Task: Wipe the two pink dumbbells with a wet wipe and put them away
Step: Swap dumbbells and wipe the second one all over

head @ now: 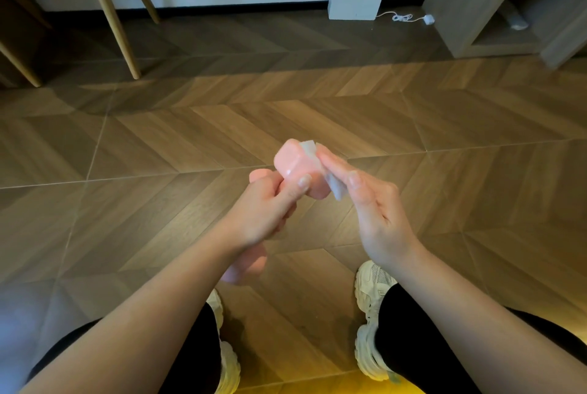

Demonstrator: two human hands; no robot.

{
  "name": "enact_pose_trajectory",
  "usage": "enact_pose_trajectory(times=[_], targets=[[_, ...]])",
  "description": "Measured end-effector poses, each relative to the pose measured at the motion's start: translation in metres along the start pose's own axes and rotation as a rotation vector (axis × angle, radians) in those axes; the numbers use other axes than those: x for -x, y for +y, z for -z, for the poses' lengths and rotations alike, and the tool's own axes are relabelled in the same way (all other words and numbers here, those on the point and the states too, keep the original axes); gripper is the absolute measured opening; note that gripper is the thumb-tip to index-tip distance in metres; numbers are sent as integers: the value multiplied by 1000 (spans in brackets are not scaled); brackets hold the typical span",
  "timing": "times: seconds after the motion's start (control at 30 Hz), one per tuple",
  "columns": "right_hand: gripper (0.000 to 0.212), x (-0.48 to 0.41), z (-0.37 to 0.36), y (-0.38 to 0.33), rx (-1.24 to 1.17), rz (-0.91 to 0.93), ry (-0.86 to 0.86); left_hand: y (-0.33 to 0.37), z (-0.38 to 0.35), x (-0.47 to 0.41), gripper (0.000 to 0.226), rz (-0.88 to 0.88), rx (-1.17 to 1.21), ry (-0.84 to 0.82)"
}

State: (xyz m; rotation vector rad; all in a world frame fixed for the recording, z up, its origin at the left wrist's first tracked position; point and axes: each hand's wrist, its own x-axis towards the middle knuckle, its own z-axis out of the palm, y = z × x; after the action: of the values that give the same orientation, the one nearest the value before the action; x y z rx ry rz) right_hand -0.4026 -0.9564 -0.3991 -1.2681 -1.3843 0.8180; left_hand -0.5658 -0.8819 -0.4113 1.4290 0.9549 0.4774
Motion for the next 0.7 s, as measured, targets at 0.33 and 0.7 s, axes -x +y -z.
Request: enact_pose_trajectory(times=[0.33, 0.7], targets=[[61, -8, 9, 10, -26, -155, 29, -1, -10, 2, 64, -54, -52, -94], [46, -2, -2, 0, -16, 7, -17, -3, -4, -2, 80, 61, -25, -19]])
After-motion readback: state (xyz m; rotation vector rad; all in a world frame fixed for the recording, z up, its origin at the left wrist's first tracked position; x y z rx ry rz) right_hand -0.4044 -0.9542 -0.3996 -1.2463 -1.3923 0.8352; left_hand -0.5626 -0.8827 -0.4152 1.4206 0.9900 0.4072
